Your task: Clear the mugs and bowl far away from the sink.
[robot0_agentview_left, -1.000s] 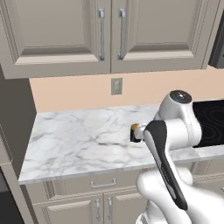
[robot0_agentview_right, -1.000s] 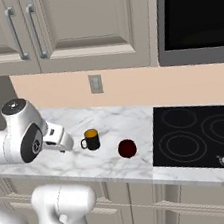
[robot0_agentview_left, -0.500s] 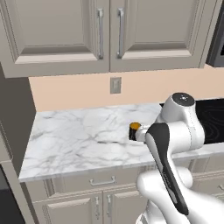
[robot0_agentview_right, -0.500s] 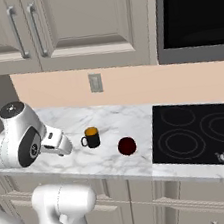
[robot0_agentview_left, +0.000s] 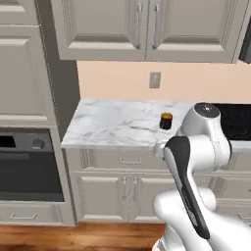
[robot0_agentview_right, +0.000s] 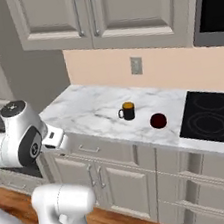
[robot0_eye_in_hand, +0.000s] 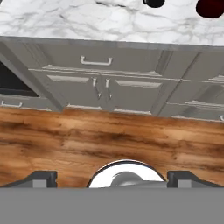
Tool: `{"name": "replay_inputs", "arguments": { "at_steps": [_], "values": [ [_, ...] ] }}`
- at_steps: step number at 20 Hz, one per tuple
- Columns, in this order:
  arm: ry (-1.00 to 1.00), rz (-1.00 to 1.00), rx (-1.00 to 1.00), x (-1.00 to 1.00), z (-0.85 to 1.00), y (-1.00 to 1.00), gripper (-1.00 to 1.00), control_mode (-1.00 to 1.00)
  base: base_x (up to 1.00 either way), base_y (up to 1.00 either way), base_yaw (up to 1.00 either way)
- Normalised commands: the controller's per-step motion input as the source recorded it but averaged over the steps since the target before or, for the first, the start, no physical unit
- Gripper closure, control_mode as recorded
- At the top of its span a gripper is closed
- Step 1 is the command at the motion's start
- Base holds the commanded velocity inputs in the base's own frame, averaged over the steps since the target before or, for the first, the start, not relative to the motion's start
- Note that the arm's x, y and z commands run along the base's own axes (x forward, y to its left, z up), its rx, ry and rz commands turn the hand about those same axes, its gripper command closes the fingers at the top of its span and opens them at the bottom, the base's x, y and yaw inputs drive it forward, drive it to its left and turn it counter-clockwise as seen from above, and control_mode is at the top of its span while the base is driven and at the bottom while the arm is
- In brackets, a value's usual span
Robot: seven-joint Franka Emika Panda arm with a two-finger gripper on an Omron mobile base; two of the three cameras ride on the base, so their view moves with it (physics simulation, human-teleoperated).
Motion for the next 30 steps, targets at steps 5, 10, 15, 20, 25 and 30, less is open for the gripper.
{"name": "replay_inputs", "arguments": {
  "at_steps": [5, 10, 15, 20, 25, 30],
  "values": [
    [0.0, 0.0, 0.0, 0.0, 0.0, 0.0, -1.0, 1.0, -0.39, 0.0, 0.72],
    [0.0, 0.0, 0.0, 0.0, 0.0, 0.0, -1.0, 1.0, -0.33, 0.0, 0.83],
    [0.0, 0.0, 0.0, 0.0, 0.0, 0.0, -1.0, 1.0, -0.19, 0.0, 0.89],
    [0.0, 0.0, 0.0, 0.0, 0.0, 0.0, -1.0, 1.0, -0.23, 0.0, 0.96],
    [0.0, 0.0, 0.0, 0.0, 0.0, 0.0, -1.0, 1.0, -0.14, 0.04, 0.99],
    [0.0, 0.0, 0.0, 0.0, 0.0, 0.0, -1.0, 1.0, -0.05, 0.03, 0.98]
  ]
}}
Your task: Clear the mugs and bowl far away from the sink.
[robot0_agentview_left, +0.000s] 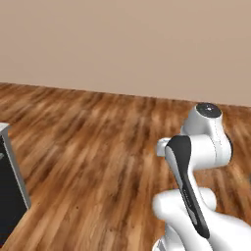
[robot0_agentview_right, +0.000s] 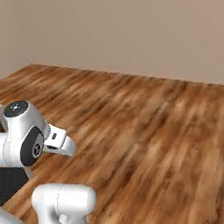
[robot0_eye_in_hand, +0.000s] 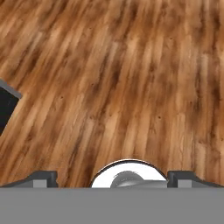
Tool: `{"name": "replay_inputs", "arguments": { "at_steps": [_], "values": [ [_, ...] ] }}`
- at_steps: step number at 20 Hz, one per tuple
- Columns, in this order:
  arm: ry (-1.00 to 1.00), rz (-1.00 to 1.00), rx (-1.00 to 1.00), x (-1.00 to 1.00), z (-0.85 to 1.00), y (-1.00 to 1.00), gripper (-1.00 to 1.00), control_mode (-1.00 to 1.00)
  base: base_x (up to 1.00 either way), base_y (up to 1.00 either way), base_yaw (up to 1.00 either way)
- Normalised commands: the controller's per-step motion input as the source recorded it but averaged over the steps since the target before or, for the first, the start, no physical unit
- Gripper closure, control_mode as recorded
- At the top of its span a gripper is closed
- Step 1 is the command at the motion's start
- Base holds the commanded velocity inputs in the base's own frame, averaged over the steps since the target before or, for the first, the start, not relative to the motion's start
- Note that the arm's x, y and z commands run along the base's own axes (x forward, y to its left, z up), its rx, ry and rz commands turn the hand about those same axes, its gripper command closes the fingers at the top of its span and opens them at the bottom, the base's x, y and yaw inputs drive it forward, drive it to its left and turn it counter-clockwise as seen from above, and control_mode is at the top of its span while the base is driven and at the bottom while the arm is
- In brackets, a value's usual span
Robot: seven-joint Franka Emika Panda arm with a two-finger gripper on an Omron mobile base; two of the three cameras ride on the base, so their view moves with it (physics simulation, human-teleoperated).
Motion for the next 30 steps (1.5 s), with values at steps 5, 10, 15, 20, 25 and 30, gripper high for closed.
{"name": "replay_inputs", "arguments": {
  "at_steps": [5, 10, 15, 20, 25, 30],
  "values": [
    [0.0, 0.0, 0.0, 0.0, 0.0, 0.0, -1.0, 1.0, 0.0, 0.0, 0.95],
    [0.0, 0.0, 0.0, 0.0, 0.0, 0.0, -1.0, 1.0, 0.05, 0.12, 0.92],
    [0.0, 0.0, 0.0, 0.0, 0.0, 0.0, -1.0, 1.0, 0.49, 0.15, 0.81],
    [0.0, 0.0, 0.0, 0.0, 0.0, 0.0, -1.0, 1.0, 0.82, -0.08, 0.57],
    [0.0, 0.0, 0.0, 0.0, 0.0, 0.0, -1.0, 1.0, 0.9, -0.26, 0.36],
    [0.0, 0.0, 0.0, 0.0, 0.0, 0.0, -1.0, 1.0, 0.39, -0.35, 0.21]
  ]
}}
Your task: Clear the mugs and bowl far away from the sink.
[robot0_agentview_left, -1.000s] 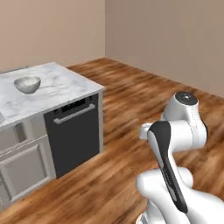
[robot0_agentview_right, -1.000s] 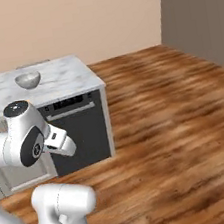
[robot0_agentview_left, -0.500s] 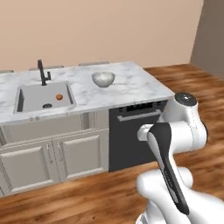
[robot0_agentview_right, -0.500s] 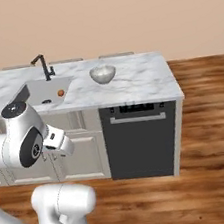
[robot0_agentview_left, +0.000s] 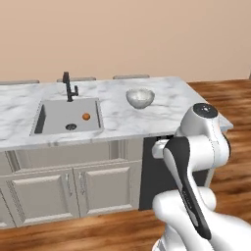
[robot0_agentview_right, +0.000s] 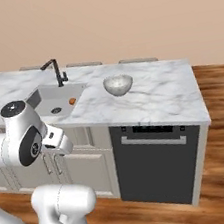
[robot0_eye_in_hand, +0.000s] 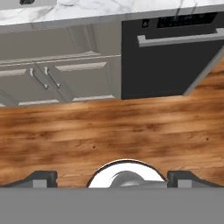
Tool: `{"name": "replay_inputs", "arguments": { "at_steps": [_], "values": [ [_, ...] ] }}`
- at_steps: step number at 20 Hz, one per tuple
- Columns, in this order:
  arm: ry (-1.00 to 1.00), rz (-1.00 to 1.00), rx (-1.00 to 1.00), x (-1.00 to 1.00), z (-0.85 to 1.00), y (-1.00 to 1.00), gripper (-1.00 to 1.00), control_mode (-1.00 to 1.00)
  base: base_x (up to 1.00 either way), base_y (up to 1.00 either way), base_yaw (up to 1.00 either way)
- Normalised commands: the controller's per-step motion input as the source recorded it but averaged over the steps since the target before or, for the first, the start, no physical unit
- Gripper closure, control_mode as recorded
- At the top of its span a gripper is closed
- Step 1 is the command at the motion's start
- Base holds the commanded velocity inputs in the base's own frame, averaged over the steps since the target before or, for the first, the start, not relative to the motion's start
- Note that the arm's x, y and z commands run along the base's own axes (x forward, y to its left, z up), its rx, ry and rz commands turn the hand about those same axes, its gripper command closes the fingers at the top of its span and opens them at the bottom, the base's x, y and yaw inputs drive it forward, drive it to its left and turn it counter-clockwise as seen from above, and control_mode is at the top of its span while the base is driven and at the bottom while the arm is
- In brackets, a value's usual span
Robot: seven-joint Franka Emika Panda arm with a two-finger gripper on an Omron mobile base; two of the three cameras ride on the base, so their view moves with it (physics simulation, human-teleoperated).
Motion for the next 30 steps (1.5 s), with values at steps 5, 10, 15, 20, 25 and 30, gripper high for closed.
{"name": "replay_inputs", "arguments": {
  "at_steps": [5, 10, 15, 20, 25, 30],
  "values": [
    [0.0, 0.0, 0.0, 0.0, 0.0, 0.0, -1.0, 1.0, 0.24, -0.4, 0.05],
    [0.0, 0.0, 0.0, 0.0, 0.0, 0.0, -1.0, 1.0, 0.58, -0.47, 0.0],
    [0.0, 0.0, 0.0, 0.0, 0.0, 0.0, -1.0, 1.0, 0.68, -0.28, 0.0],
    [0.0, 0.0, 0.0, 0.0, 0.0, 0.0, -1.0, 1.0, 0.64, -0.17, 0.0],
    [0.0, 0.0, 0.0, 0.0, 0.0, 0.0, -1.0, 1.0, 0.71, -0.12, 0.0],
    [0.0, 0.0, 0.0, 0.0, 0.0, 0.0, -1.0, 1.0, 0.52, -0.14, 0.0]
  ]
}}
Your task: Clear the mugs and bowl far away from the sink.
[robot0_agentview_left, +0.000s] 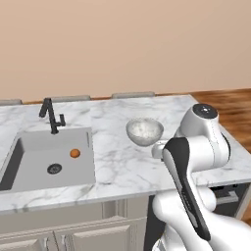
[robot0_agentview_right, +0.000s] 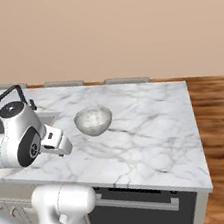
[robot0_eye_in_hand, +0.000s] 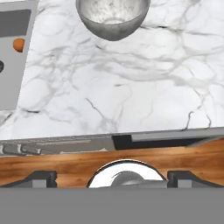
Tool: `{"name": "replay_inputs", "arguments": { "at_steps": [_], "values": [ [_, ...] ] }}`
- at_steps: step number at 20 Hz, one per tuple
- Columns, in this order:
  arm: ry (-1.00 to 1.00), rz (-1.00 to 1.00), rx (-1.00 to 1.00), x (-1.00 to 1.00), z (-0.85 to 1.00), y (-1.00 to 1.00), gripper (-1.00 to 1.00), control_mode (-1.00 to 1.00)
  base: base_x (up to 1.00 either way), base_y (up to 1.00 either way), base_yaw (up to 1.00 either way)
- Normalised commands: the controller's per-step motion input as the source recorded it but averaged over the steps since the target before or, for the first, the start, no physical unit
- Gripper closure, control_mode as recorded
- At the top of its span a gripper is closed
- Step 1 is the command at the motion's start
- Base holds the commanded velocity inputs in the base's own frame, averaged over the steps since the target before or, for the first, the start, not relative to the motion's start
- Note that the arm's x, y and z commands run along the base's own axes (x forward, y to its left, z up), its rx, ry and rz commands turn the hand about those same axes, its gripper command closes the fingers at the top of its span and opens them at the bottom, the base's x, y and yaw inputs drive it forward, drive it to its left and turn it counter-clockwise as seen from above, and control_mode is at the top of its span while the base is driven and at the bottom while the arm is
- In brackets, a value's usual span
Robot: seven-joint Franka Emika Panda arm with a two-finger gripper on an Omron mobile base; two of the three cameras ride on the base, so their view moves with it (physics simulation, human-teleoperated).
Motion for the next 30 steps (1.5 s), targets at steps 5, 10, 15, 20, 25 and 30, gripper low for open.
{"name": "replay_inputs", "arguments": {
  "at_steps": [5, 10, 15, 20, 25, 30],
  "values": [
    [0.0, 0.0, 0.0, 0.0, 0.0, 0.0, -1.0, 1.0, 0.07, -0.03, 0.03],
    [0.0, 0.14, 0.0, 0.42, 0.18, 0.0, -1.0, -1.0, 0.0, 0.0, 0.0],
    [0.0, 0.23, -0.03, 0.96, 0.23, -0.02, -1.0, -1.0, 0.0, 0.0, 0.0],
    [0.04, 0.18, -0.06, 1.0, -0.01, -0.01, -1.0, -1.0, 0.0, 0.0, 0.0],
    [0.09, 0.17, -0.08, 1.0, -0.35, 0.0, -1.0, -1.0, 0.0, 0.0, 0.0],
    [0.14, 0.15, -0.13, 0.9, -0.76, 0.11, -1.0, -1.0, 0.0, 0.0, 0.0]
  ]
}}
